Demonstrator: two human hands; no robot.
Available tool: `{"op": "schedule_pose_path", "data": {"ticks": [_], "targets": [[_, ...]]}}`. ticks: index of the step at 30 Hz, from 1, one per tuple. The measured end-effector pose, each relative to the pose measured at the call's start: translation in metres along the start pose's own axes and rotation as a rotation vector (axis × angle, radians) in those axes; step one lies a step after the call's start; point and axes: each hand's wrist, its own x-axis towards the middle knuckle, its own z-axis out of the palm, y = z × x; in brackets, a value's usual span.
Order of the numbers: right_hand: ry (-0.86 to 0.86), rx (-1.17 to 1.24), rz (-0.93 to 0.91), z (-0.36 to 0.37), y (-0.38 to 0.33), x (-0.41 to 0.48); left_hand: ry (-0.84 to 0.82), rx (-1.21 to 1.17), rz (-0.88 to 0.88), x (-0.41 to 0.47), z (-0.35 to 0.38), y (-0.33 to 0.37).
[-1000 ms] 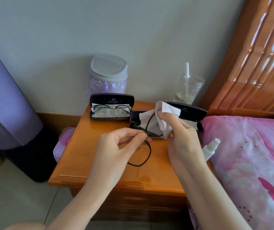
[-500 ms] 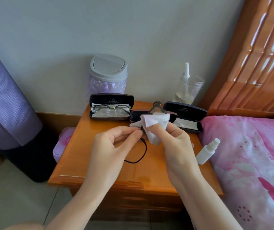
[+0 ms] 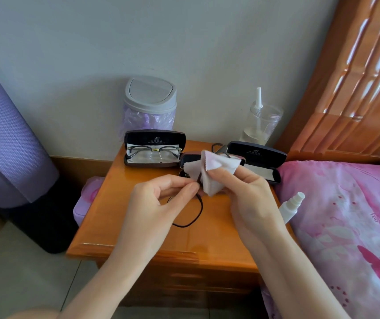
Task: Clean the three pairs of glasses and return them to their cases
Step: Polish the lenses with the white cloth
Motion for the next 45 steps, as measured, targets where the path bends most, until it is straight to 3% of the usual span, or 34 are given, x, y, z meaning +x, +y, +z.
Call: {"op": "schedule_pose_path", "data": {"ticks": [8,21,31,40,45], "targets": [[0.140,0.028,0.002,-0.002,0.003,0.011,0.012,0.046,0.033,0.000,-0.001,-0.004],[0.205,0.046,-0.013,0.000,0.004,0.012,0.034,-0.077,0.001,0.000,0.002,-0.002],[0.155,0.064,0.002,0.002,0.009,0.008,0.075,-0.090,-0.045,0.000,0.001,-0.007],[-0.015,-0.020,-0.008,0.000,0.011,-0.003,0.073,-0.159,-0.097,-0.003,0.002,-0.003],[0.042,-0.112,0.002,-0.009,0.010,-0.003,0.053,-0.074,-0.057,-0.003,0.004,-0.001]]}}
